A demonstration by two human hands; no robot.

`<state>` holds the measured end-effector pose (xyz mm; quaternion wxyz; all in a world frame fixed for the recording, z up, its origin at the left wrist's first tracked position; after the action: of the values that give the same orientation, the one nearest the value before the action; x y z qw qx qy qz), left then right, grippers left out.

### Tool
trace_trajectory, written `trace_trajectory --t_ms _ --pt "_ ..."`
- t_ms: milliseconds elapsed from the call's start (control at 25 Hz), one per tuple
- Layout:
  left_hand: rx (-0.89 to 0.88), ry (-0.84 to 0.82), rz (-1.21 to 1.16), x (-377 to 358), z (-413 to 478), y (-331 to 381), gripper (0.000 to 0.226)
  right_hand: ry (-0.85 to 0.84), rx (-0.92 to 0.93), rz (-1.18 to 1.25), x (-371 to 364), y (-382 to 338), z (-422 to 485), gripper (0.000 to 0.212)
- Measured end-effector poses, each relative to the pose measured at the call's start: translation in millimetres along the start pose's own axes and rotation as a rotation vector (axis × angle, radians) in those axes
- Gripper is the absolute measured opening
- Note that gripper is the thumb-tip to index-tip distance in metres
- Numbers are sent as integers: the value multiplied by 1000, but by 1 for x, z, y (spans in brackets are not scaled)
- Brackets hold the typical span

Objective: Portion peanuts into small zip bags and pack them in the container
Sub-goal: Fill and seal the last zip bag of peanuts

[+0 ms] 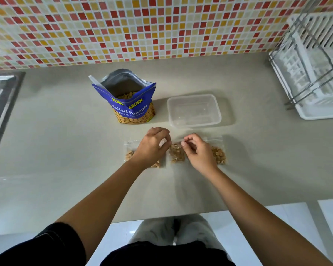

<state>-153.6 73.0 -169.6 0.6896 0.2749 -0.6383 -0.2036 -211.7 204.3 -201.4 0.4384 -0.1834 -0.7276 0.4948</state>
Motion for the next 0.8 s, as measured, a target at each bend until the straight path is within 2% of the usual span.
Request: trace_trajectory --t_ms 120,240,320,480,640,800 --pt "176 -44 -352 1 -5 -6 5 27 -51 258 2 3 -3 2" --pt "306 2 -677 2 -11 -9 10 28 -49 448 4 -2 -4 7" --pt "338 4 -789 4 -12 -5 7 30 -49 495 8 -10 -3 7" --pt "239 -47 -751 26 2 18 6 77 -23 545 23 -31 3 10" --pt "183 -17 -661 63 17 40 11 104 18 563 44 -63 8 11" --pt "91 -35 -346 87 24 69 12 85 83 505 52 -92 9 8"
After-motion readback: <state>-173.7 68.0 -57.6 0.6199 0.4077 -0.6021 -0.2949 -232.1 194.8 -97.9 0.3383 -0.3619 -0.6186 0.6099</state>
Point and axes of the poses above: each hand's wrist, its own z-axis towards the middle knuckle, its own x-axis out of the back of the hand, y = z × x, the point moved 10 cm from there along z, towards the middle knuckle, and after that the axes turned 6 degrees about -y, right-handed, at the moved point
